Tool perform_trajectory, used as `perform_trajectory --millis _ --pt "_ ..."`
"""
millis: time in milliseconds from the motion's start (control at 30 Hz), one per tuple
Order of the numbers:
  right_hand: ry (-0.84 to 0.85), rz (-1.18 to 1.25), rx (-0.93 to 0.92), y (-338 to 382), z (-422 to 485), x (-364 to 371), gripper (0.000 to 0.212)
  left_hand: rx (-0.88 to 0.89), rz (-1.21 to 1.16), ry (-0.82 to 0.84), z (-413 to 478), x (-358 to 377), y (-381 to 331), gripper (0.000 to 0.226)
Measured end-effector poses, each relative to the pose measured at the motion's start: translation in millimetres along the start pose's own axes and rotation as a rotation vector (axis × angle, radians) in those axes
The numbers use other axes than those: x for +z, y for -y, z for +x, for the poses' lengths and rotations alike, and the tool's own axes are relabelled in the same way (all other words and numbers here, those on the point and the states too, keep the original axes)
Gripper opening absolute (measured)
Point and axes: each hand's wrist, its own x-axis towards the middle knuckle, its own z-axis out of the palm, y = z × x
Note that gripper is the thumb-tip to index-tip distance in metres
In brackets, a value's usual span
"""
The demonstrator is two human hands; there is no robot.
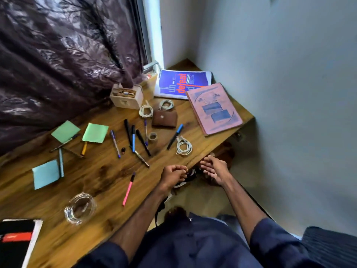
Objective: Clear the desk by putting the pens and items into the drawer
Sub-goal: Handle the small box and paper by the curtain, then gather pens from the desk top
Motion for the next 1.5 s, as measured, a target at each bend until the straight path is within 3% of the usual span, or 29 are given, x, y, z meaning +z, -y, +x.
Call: perform_trajectory --millis 167,300,467,667,867,1133,1333,1500 --pt "0.042 0.136 0.113 -5 29 -12 0.046 -0.047 0.051 -0.017 20 32 11 0.012" --pt "0.055 0.185 0.129 -9 53 -11 0.046 -0.139 0.129 0.033 24 49 30 0.023" --pt "0.053 0.272 0.202 -13 94 -7 0.057 -0.307 -0.221 -0.042 23 66 41 0.033" --pt "0.031 0.403 0.278 -18 123 -4 0.082 -0.269 -0.222 -0.16 16 81 40 0.046" --pt "0.031 0.407 0.28 -52 166 -2 0.116 -0.216 -0.039 -0.208 14 86 43 0.061" --pt "0.102 0.468 0.304 -38 130 -22 0.091 -0.147 0.451 -0.362 4 93 56 0.061" --pt "0.068 0.514 0.35 -64 126 -57 0.093 -0.054 0.787 -0.411 -21 104 65 0.027" --pt "0.009 0.413 0.316 -64 111 -89 0.053 0.028 0.903 -0.388 -37 112 66 0.019"
